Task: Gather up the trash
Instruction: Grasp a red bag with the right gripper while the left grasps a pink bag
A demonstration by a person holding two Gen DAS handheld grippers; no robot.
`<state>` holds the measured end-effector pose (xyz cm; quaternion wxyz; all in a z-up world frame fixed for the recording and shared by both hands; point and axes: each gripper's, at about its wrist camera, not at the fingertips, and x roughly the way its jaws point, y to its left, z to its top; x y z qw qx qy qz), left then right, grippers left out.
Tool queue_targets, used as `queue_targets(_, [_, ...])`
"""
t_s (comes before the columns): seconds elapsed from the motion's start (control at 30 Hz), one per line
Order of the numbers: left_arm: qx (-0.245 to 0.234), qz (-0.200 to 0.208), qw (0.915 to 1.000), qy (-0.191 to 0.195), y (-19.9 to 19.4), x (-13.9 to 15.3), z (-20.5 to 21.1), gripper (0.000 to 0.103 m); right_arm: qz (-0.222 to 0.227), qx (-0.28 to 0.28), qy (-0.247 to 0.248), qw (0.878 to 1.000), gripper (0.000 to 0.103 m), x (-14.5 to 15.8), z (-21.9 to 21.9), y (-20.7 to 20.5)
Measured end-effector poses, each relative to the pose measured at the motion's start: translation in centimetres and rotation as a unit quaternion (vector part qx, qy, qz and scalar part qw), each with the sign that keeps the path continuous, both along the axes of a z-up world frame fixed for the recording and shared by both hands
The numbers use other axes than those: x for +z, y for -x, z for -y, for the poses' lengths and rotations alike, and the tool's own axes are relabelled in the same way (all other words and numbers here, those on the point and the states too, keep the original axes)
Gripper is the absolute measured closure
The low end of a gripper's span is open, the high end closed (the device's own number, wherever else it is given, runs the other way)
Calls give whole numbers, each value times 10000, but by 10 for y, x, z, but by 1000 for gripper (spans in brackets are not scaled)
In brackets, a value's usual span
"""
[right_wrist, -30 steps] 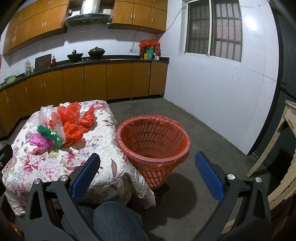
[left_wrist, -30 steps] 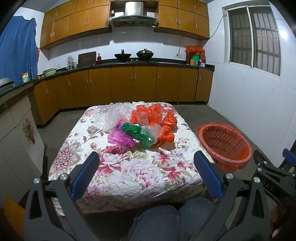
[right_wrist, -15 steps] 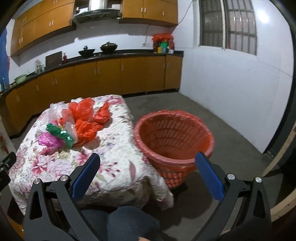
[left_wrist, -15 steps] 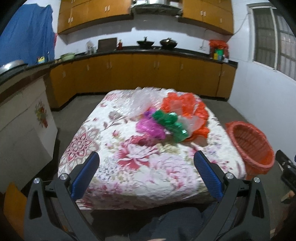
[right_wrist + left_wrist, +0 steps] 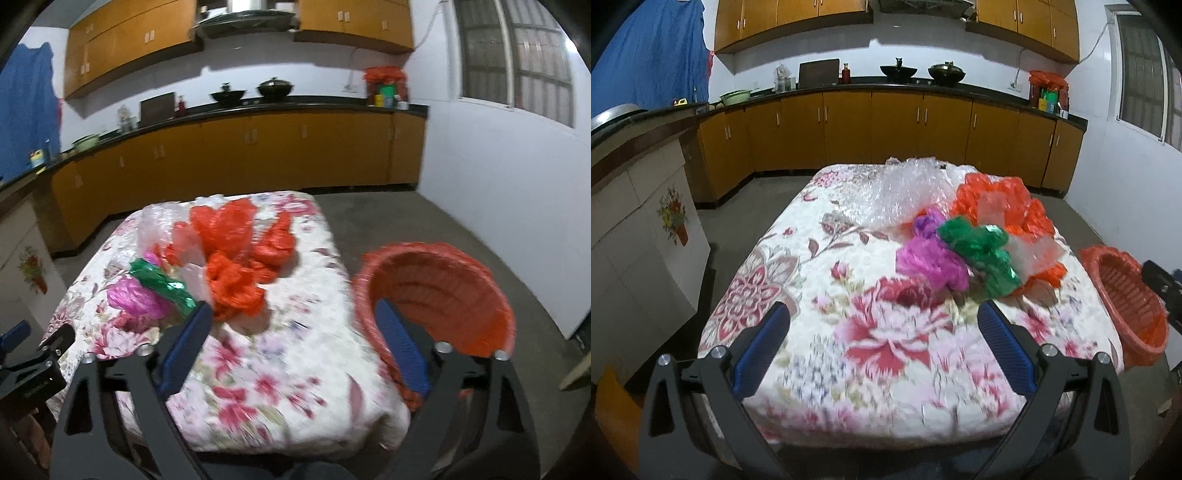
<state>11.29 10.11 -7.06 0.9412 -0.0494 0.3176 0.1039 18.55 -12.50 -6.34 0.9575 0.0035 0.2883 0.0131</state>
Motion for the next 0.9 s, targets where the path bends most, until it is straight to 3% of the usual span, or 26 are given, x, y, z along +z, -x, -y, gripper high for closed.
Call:
queue_targets(0.17, [10, 117, 9999, 27, -23, -3, -7, 5, -271, 172, -155, 9994, 35, -13, -16, -47])
queue_targets(0.47, [-149, -33, 9995, 268, -81, -24, -16, 21, -692, 543, -338, 9956, 38, -41, -42, -101])
queue_targets(0.6, [-321, -90, 9987, 392, -98, -33, -13, 22, -894, 638, -333, 9934, 38, -57, -48, -116])
queue_targets(0.73, [-559, -252, 9976, 332, -111, -45, -5, 29, -1133, 722, -424, 9900, 51, -68, -46, -125])
queue_targets(0.9, [-737, -404, 9948, 574, -119, -57, -4, 48, -1278, 848, -621, 9862, 72, -77, -45, -128])
